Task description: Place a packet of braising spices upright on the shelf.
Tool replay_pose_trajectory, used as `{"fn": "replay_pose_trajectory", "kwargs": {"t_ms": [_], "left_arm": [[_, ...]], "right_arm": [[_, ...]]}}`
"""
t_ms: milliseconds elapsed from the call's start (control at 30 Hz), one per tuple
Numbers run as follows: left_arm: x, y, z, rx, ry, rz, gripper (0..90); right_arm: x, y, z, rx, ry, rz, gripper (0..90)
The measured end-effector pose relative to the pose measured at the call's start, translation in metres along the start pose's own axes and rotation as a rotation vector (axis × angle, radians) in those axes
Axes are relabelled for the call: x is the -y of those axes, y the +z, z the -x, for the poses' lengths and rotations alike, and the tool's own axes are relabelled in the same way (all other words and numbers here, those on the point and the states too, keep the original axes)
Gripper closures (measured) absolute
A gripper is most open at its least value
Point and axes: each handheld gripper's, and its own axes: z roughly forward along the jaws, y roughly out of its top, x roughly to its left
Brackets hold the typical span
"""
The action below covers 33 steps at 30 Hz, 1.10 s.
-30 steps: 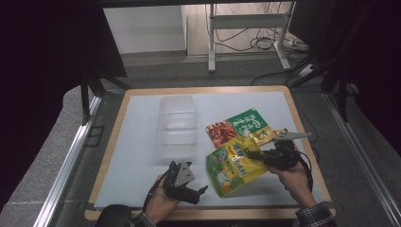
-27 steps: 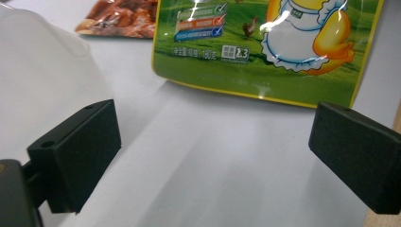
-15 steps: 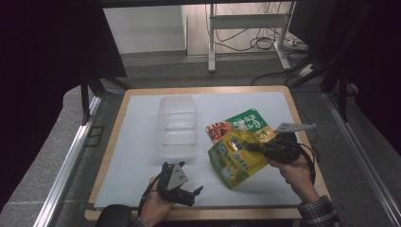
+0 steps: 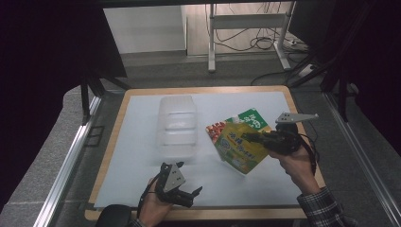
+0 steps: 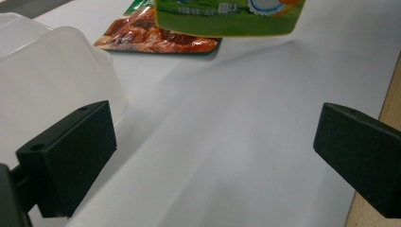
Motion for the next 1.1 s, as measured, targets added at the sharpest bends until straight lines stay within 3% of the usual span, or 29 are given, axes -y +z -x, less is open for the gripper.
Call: {"fn": "replay_pose_trajectory", "kwargs": {"t_ms": [200, 333, 633, 1100], "left_arm": [[0.0, 0.0, 0.001, -0.004, 0.026, -0.008, 0.0], [0.0, -0.001, 0.0, -0.011, 0.006, 0.01, 0.0], [0.0, -0.001, 0.0, -0.021, 0.017, -0.002, 0.0], [0.004, -0.01, 0.002, -0.008, -0.009, 0.001, 0.0]], "right_arm": [[-0.009, 0.002, 0.002, -0.003, -0.011, 0.011, 88.4], [-0.016, 0.005, 0.004, 0.002, -0.013, 0.018, 88.3], [-0.022, 0.011, 0.012, -0.017, 0.005, 0.035, 88.3], [-0.045, 0.026, 0.022, -0.032, -0.002, 0.046, 88.0]]}}
